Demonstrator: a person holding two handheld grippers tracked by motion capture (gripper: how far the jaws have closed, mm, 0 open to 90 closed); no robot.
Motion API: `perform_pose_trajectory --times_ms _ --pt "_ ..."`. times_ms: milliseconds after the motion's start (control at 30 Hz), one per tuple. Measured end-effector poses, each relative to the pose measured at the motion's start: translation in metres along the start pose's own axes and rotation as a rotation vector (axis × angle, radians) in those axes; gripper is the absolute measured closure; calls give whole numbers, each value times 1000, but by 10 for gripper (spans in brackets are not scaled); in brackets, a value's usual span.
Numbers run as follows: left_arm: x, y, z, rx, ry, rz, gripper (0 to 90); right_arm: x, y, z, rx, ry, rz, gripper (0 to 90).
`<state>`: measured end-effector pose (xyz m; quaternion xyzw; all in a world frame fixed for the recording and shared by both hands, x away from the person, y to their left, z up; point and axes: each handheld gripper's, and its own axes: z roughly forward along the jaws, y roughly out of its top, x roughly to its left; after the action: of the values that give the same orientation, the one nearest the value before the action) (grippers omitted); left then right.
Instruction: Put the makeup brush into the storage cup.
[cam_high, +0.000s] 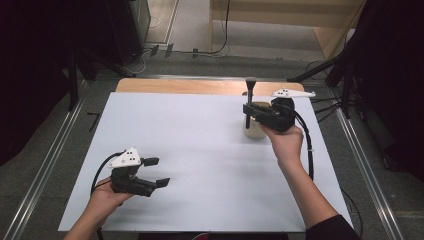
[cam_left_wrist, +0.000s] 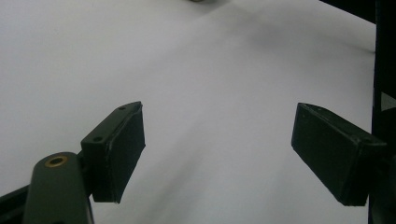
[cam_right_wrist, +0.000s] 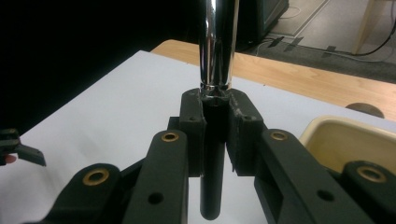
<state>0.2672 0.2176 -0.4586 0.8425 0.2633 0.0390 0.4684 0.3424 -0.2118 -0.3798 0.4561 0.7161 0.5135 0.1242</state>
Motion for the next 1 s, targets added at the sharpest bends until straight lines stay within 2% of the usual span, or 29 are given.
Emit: perform_pose_trajectory --times_ms 200,367,633,1000 --pt "0 0 0 1 1 -1 179 -8 8 -3 -11 -35 2 795" --pt "0 0 0 1 2 1 180 -16 13 -8 -45 -70 16 795" --pt "0 1 -1 -8 0 -2 182 -27 18 -8 -59 -108 33 795" --pt "0 1 0 -2 0 5 183 -46 30 -4 -84 -183 45 795"
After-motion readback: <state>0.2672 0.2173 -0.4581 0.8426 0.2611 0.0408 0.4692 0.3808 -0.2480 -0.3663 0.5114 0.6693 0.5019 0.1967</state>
